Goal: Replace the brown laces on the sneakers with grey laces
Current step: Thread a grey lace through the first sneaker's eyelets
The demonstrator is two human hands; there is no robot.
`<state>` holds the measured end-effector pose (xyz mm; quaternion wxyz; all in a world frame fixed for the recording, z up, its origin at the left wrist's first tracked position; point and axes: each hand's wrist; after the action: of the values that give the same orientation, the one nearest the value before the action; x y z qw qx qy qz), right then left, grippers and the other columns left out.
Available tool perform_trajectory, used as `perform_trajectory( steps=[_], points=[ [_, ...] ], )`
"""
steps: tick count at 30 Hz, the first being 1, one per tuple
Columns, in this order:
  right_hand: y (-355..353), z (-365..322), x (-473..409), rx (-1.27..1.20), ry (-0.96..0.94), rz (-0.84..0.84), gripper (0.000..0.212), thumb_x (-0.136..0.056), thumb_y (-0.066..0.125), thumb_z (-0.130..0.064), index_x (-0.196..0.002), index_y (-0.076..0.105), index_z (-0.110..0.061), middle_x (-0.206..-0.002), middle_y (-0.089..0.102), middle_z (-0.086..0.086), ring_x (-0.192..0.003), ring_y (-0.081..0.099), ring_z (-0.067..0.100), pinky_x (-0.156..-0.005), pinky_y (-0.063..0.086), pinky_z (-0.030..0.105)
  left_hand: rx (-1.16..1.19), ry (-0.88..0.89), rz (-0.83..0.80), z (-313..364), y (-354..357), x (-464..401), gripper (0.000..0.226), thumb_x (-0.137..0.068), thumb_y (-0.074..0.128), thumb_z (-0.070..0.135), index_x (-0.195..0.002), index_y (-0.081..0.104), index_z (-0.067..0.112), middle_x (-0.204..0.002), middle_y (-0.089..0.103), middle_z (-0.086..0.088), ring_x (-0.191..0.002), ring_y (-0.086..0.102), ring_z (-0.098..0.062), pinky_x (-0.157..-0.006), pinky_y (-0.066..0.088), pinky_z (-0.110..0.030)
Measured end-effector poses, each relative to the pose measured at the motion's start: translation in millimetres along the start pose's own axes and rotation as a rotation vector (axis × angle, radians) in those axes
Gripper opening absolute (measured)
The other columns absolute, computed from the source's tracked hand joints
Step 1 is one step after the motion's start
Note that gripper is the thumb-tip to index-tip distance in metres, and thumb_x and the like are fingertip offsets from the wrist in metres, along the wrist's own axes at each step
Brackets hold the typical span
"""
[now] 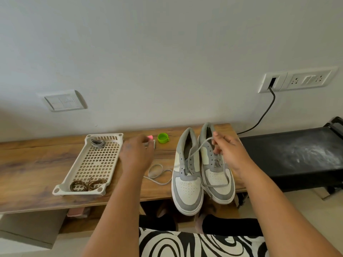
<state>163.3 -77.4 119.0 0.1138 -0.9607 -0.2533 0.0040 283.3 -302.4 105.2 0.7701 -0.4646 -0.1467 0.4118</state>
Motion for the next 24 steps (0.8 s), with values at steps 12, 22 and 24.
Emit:
perform_trajectory(
  steps=[12,22,24],
  points=[
    [0.1,8.3,-2.0,0.327,-0.026,-0.075,0.040,-0.098,0.043,-0.052,-0.087,0.063,-0.019,-0.084,0.063,0.014,-0.080,0.062,0.032,-0.075,0.049,0.038,1.064,-0.196,-0.238,49.3,0.1,20.5,0.036,-0.102,0.049,0.026,-0.070,0.059,0.013,-0.075,0.069,0.009,-0.072,0.059,-0.006,-0.067,0.046,-0.021],
    [15.2,8.5,1.9,0.298,-0.091,-0.201,0.022,-0.103,0.040,-0.035,-0.096,0.059,-0.026,-0.081,0.057,-0.005,-0.072,0.053,0.016,-0.070,0.045,0.032,0.124,0.071,-0.307,24.1,12.0,18.1,0.040,-0.092,0.058,0.034,-0.130,0.060,0.022,-0.130,0.059,-0.004,-0.128,0.048,-0.025,-0.107,0.040,-0.043],
    [28.1,11.4,2.5,0.358,-0.144,-0.222,0.017,-0.103,0.043,-0.035,-0.092,0.056,-0.030,-0.083,0.060,-0.004,-0.077,0.058,0.020,-0.073,0.047,0.037,0.339,0.182,-0.424,48.0,24.3,31.2,0.024,-0.099,0.051,0.037,-0.113,0.067,0.026,-0.115,0.065,-0.005,-0.121,0.053,-0.027,-0.105,0.041,-0.047]
  ],
)
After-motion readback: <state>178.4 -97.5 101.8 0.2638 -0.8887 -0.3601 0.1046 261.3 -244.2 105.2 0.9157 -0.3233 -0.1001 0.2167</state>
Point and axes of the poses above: each hand's wrist, its own x-axis away from the middle knuckle, its own y-axis out of the palm, z = x × y
